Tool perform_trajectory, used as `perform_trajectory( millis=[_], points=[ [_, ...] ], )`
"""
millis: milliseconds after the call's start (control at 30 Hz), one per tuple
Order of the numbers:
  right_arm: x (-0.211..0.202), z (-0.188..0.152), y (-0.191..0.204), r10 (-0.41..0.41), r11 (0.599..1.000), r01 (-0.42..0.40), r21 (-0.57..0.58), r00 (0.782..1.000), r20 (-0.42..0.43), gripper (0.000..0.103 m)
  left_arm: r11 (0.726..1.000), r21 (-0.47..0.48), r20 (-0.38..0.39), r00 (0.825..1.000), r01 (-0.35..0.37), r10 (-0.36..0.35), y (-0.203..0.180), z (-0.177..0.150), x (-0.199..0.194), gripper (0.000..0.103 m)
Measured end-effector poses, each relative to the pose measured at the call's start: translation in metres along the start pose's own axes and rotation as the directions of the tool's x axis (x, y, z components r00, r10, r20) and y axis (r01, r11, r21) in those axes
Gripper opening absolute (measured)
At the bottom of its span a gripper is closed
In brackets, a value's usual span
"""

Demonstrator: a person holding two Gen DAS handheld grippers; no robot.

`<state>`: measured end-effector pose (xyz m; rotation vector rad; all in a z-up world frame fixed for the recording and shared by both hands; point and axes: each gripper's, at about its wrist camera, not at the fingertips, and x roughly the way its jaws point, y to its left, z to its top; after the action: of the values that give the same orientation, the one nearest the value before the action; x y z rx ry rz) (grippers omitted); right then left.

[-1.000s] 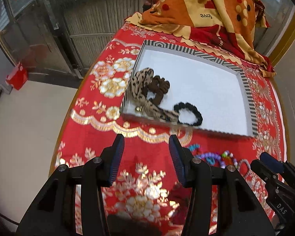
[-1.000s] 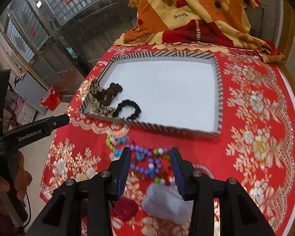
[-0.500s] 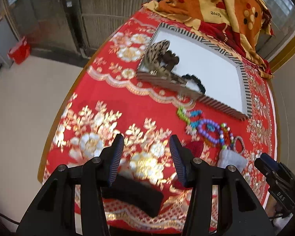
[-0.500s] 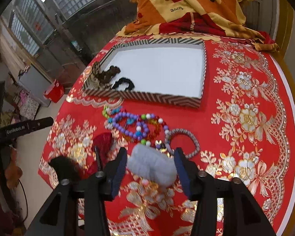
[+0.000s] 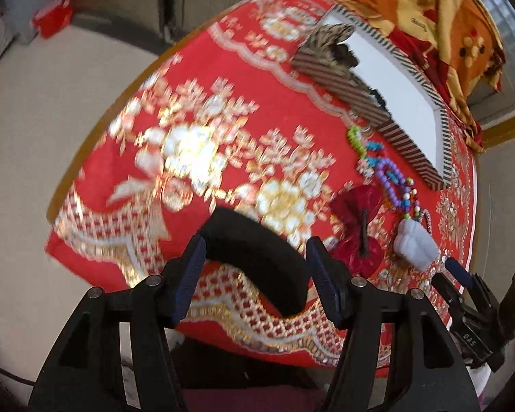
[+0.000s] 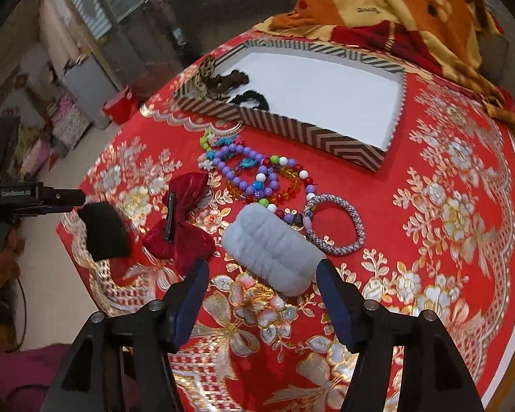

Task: Organize jewelry
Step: 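Grasp the black fabric clip with the left tool while the right tool grasps the white fluffy hair tie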

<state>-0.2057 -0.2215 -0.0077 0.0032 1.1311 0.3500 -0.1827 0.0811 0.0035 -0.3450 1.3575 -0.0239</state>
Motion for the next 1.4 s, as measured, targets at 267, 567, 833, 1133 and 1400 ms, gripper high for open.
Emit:
perform_trajectory(
  millis=[267,567,833,1133,1400],
  points=[
    [0.015,0.009,0.011,-0.039,0.985,0.032,-0.171,0.999,-0.037,0.067,0.993,-0.112,-0.020,0.999,0.041,-0.044,0.013,-0.011,0.009,0.062],
    [0.030,0.016,0.019,-0.061,0.964,0.039,-0.263,0.995,-0.077,0.068,0.983,-0.174,-0.019,0.998,0.058,-0.063,0.009,-0.011,0.022,0.068],
    [0.042,0.020,0.019,-0.075,0.959,0.047,-0.280,0.993,-0.089,0.068,0.988,-0.152,-0.048,0.999,0.016,-0.024,-0.001,-0.007,0.042,0.068],
    [0.049,0.017,0.017,-0.068,0.964,0.043,-0.262,0.994,-0.086,0.042,0.998,-0.058,-0.067,0.998,-0.025,0.021,-0.013,-0.003,0.053,0.064],
    [0.036,0.019,0.007,-0.023,0.985,0.011,-0.175,0.998,-0.064,0.015,0.999,0.043,-0.020,1.000,-0.019,0.020,-0.027,0.012,0.043,0.022]
  ],
)
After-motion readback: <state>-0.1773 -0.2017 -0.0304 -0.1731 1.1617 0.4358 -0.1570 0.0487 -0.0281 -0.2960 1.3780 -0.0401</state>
